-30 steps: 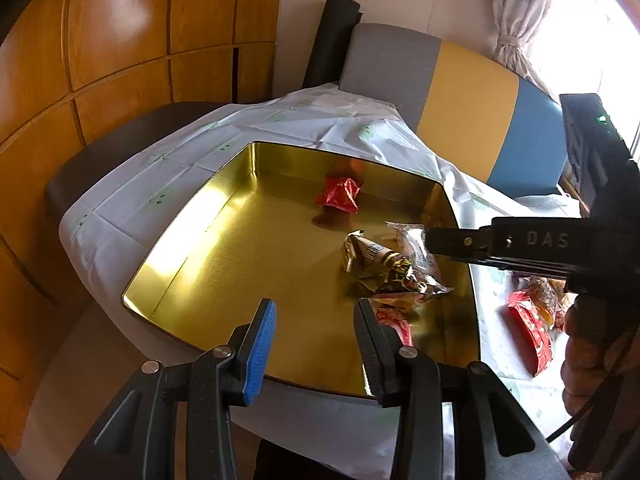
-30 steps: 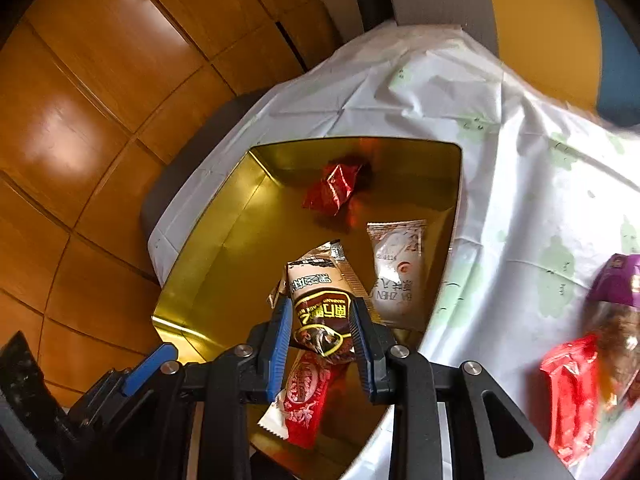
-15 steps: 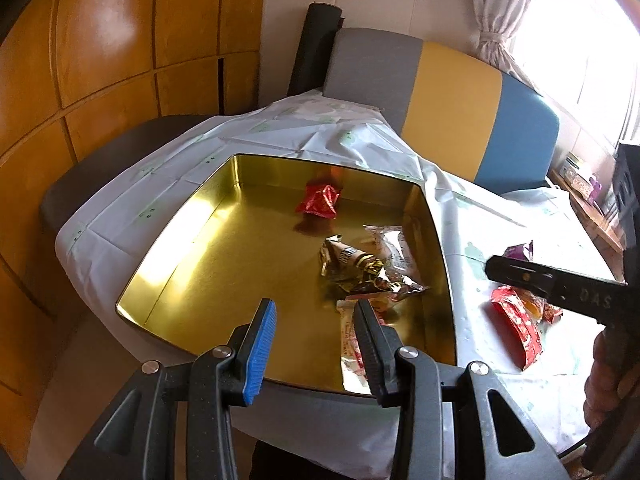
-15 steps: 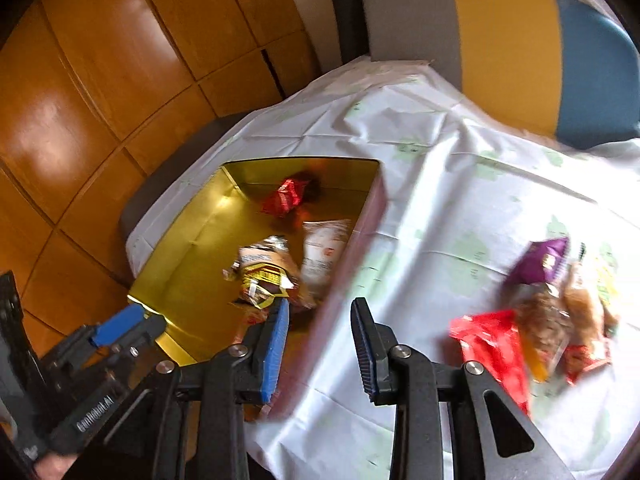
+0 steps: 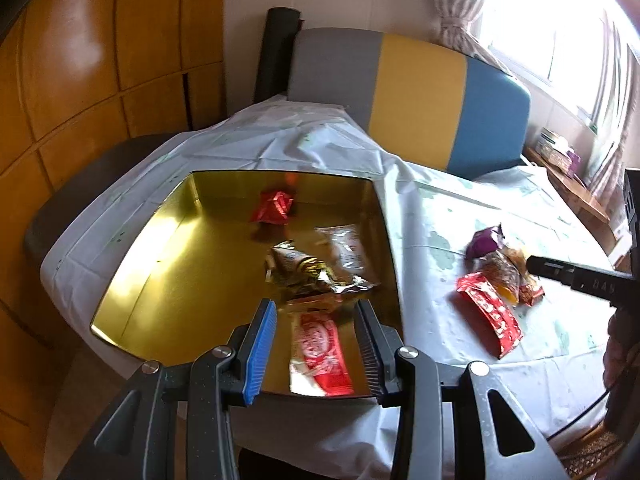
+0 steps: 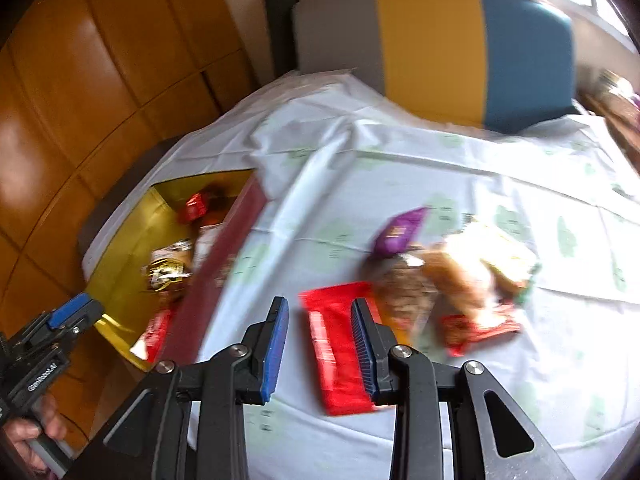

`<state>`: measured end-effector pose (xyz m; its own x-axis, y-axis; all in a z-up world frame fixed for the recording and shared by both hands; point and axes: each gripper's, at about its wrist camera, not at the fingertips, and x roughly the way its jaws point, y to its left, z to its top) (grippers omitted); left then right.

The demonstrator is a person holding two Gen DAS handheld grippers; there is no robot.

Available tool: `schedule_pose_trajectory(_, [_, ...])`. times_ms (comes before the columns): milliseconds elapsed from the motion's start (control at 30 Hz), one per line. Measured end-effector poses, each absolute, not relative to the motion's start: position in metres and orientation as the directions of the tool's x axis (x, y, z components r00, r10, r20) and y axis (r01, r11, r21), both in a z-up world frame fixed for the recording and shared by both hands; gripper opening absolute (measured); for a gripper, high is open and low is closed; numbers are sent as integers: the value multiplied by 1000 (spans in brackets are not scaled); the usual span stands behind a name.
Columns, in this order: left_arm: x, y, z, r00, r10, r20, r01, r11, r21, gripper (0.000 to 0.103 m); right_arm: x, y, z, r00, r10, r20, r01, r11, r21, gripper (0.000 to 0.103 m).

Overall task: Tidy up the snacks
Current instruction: 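Move both tools from the tray back over the snacks on the table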

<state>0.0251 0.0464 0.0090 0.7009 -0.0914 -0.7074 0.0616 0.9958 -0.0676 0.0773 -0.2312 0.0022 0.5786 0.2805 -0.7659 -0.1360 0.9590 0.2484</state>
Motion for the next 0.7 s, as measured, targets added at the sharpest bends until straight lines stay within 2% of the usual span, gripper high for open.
schedule_pose_trajectory(267, [27, 17, 13, 691, -131, -711, 140, 989, -46, 41, 71, -301, 8, 613, 174, -770, -15, 978, 209, 37])
schedule_pose_trajectory(333, [27, 9, 12, 687, -140, -713, 159, 987, -41, 41, 70, -318, 9, 621, 143, -770, 16, 981, 196, 44])
schedule_pose_trajectory(467, [29, -9, 10, 668, -162, -726, 201, 979, -34, 41, 71, -355, 6, 640, 86, -763, 95, 977, 189, 47])
schedule_pose_trajectory(567, [31, -26, 9, 653, -184, -735, 245, 969, -25, 41, 70, -385, -6, 648, 59, -759, 185, 955, 232, 48])
schedule_pose_trajectory(633, [33, -36, 8, 638, -201, -743, 270, 963, -29, 41, 73, -398, -16, 607, 44, -794, 259, 933, 250, 48])
schedule_pose_trajectory(700, [37, -49, 4, 613, -222, -758, 299, 954, -38, 41, 76, -407, -17, 616, 62, -785, 276, 917, 289, 48])
